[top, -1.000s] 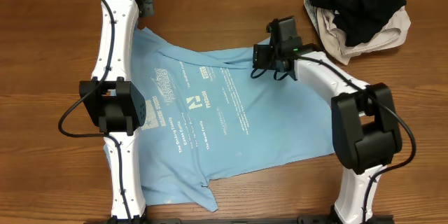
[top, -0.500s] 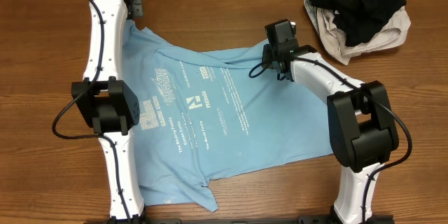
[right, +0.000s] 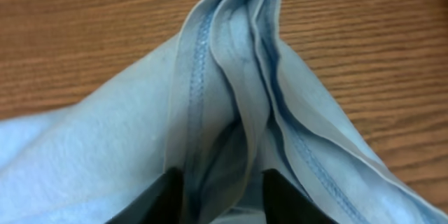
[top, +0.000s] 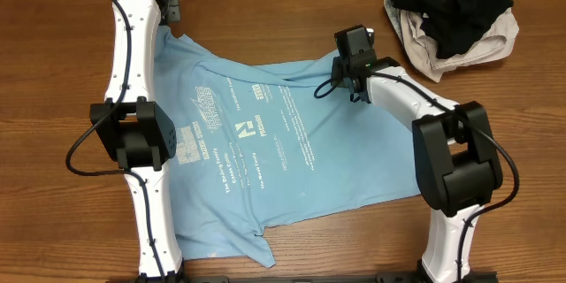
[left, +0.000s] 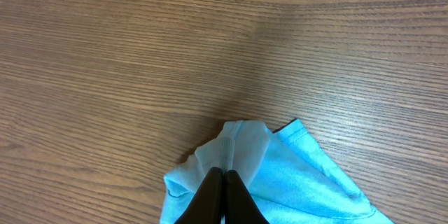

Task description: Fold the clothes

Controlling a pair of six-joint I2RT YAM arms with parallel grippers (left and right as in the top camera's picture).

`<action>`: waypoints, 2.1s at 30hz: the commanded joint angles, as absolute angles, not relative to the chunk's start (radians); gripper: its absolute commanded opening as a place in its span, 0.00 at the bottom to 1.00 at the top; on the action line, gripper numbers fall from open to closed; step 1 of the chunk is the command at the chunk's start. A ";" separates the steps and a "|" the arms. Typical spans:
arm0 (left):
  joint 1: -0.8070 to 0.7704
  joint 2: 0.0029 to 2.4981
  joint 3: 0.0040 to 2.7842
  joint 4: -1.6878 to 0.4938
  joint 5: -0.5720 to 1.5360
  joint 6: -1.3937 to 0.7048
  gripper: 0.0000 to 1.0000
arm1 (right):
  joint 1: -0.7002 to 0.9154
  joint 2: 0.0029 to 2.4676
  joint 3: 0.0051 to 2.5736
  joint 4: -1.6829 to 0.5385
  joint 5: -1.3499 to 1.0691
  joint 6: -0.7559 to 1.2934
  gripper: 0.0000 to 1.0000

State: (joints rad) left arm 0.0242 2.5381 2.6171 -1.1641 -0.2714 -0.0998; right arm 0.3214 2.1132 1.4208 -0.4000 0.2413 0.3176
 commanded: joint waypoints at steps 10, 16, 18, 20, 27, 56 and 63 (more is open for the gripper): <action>0.026 2.546 2.622 -1.173 -0.260 -0.112 0.04 | 0.320 2.137 1.426 -0.383 0.216 0.318 0.43; 0.026 2.546 2.622 -1.173 -0.260 -0.113 0.04 | 0.321 2.137 1.426 -0.380 0.215 0.315 0.23; 0.026 2.546 2.622 -1.173 -0.260 -0.113 0.04 | 0.321 2.137 1.426 -0.379 0.215 0.315 0.16; 0.026 2.546 2.622 -1.173 -0.260 -0.113 0.04 | 0.321 2.137 1.426 -0.376 0.215 0.315 0.11; 0.026 2.541 2.626 -1.174 -0.260 -0.112 0.04 | 0.319 2.123 1.462 -0.412 0.215 0.316 0.04; 0.073 2.255 2.783 -1.690 -0.190 -0.139 0.04 | 0.078 1.959 1.967 -1.198 -0.059 0.231 0.04; 0.107 2.257 2.676 -1.690 -0.111 -0.154 0.04 | 0.016 1.959 1.941 -1.298 -0.170 0.147 0.04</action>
State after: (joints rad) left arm 0.1005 2.2555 2.7285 -1.6871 -0.1623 -0.1291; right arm 0.0299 1.9949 1.9339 -1.2888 -0.1108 0.1940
